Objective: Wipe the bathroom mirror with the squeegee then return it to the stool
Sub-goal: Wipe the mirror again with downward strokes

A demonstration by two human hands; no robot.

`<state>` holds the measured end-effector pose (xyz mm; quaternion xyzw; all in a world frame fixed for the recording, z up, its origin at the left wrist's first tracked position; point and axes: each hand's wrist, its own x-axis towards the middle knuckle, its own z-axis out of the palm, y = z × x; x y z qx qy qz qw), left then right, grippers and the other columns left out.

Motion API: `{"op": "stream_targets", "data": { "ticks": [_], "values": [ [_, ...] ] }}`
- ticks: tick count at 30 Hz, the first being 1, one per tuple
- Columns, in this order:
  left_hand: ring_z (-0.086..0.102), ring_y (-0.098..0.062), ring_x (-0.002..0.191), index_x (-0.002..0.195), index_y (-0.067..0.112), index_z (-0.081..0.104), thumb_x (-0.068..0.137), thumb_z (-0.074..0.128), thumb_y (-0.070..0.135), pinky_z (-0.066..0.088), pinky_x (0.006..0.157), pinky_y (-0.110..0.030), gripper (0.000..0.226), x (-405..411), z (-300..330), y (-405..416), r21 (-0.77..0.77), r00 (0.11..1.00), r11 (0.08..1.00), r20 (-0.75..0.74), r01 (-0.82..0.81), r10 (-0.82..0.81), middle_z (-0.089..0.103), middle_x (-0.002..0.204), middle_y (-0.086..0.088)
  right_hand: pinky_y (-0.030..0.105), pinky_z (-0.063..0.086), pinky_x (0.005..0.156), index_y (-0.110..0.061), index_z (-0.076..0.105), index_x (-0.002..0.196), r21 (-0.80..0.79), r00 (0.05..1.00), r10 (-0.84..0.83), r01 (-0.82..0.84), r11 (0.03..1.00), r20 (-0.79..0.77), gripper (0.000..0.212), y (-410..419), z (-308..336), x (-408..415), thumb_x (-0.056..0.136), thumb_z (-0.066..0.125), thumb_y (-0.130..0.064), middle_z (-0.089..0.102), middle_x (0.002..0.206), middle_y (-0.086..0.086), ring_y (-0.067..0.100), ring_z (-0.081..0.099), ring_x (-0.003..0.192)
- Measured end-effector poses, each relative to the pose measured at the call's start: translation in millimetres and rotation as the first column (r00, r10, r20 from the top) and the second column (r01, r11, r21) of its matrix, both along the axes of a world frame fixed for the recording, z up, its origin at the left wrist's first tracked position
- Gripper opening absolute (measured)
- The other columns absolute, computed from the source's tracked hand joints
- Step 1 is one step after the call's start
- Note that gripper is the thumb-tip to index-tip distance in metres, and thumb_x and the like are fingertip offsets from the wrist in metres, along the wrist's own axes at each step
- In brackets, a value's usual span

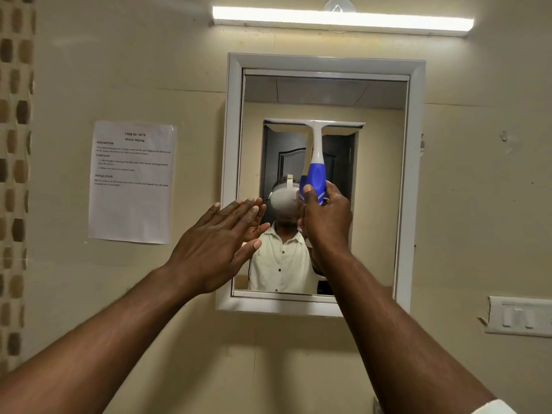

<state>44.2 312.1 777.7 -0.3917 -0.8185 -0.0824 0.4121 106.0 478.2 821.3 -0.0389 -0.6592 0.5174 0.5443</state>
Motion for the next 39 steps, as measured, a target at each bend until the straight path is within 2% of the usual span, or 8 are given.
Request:
{"op": "stream_targets", "data": {
  "ticks": [3, 7, 18, 21, 24, 29, 33, 39],
  "values": [
    [-0.009, -0.003, 0.144, 0.143, 0.032, -0.011, 0.092, 0.008, 0.058, -0.004, 0.12, -0.03, 0.06, 1.7, -6.6, 2.4, -0.002, 1.0, 1.0, 0.008, 0.013, -0.013, -0.006, 0.158, 0.011, 0.029, 0.051, 0.083, -0.011, 0.046, 0.132, 0.003, 1.0, -0.03, 0.03, 1.0, 0.007, 0.047, 0.7, -13.0, 0.2, 0.09, 0.057, -0.027, 0.061, 0.116, 0.011, 0.015, 0.057, 0.091],
    [-0.007, -0.005, 0.145, 0.145, 0.031, -0.009, 0.094, 0.011, 0.057, -0.003, 0.12, -0.031, 0.06, 4.4, -17.8, 4.0, -0.017, 0.999, 1.0, 0.032, 0.015, -0.015, -0.002, 0.159, 0.009, 0.043, 0.057, 0.082, -0.014, 0.047, 0.129, -0.007, 0.999, -0.014, 0.014, 1.0, 0.051, 0.043, 0.3, -34.8, 1.7, 0.09, 0.056, -0.029, 0.063, 0.109, 0.012, 0.024, 0.064, 0.091],
    [-0.005, -0.006, 0.146, 0.149, 0.026, -0.002, 0.089, 0.006, 0.058, 0.0, 0.121, -0.033, 0.068, 4.6, -54.7, 1.0, -0.048, 0.991, 0.999, 0.135, 0.006, 0.0, -0.005, 0.16, 0.008, 0.047, 0.057, 0.083, -0.017, 0.045, 0.133, -0.039, 0.989, -0.026, 0.032, 0.999, 0.143, 0.047, -2.8, -108.3, 5.5, 0.09, 0.056, -0.033, 0.062, 0.114, 0.009, 0.023, 0.063, 0.097],
    [-0.004, -0.006, 0.146, 0.149, 0.026, -0.002, 0.088, 0.005, 0.059, 0.0, 0.12, -0.033, 0.07, 2.3, -67.9, -1.0, -0.053, 0.987, 0.999, 0.158, 0.002, 0.007, -0.005, 0.159, 0.008, 0.048, 0.057, 0.08, -0.018, 0.048, 0.13, -0.083, 0.983, 0.003, 0.012, 0.996, 0.181, 0.044, -1.5, -143.3, 7.7, 0.089, 0.057, -0.035, 0.064, 0.107, 0.011, 0.024, 0.065, 0.092],
    [-0.002, -0.007, 0.146, 0.149, 0.025, 0.0, 0.091, 0.01, 0.057, 0.001, 0.121, -0.034, 0.067, 0.3, -83.6, -2.3, -0.065, 0.983, 0.998, 0.183, -0.005, 0.017, 0.0, 0.16, 0.006, 0.047, 0.059, 0.073, -0.026, 0.053, 0.111, -0.082, 0.98, 0.017, -0.001, 0.997, 0.198, 0.025, -1.7, -182.8, 11.8, 0.088, 0.058, -0.035, 0.066, 0.093, 0.01, 0.025, 0.066, 0.08],
    [-0.001, -0.007, 0.146, 0.149, 0.024, 0.003, 0.088, 0.006, 0.06, 0.003, 0.12, -0.033, 0.071, -3.8, -105.0, -3.5, -0.077, 0.973, 0.997, 0.229, -0.014, 0.031, 0.001, 0.16, 0.006, 0.049, 0.055, 0.066, -0.018, 0.057, 0.102, -0.114, 0.971, 0.022, 0.005, 0.994, 0.236, 0.02, -2.8, -239.8, 19.9, 0.088, 0.059, -0.032, 0.063, 0.078, 0.01, 0.032, 0.062, 0.068],
    [-0.001, -0.008, 0.147, 0.15, 0.024, 0.004, 0.084, 0.0, 0.063, 0.002, 0.12, -0.031, 0.077, -4.1, -123.1, -5.9, -0.092, 0.965, 0.996, 0.261, -0.017, 0.04, 0.001, 0.16, 0.006, 0.049, 0.056, 0.067, -0.02, 0.058, 0.107, -0.174, 0.951, 0.06, -0.007, 0.985, 0.302, 0.021, -4.3, -274.9, 27.1, 0.088, 0.059, -0.029, 0.063, 0.077, 0.011, 0.034, 0.061, 0.069],
    [-0.005, -0.005, 0.146, 0.15, 0.024, 0.001, 0.092, 0.011, 0.056, -0.003, 0.118, -0.028, 0.066, -3.2, -145.2, -9.5, -0.115, 0.954, 0.993, 0.291, -0.039, 0.071, -0.002, 0.16, 0.007, 0.05, 0.056, 0.069, -0.022, 0.058, 0.108, -0.189, 0.939, 0.069, -0.004, 0.982, 0.338, 0.022, -6.4, -301.4, 37.0, 0.088, 0.06, -0.029, 0.062, 0.078, 0.008, 0.033, 0.061, 0.071]
  ]
}}
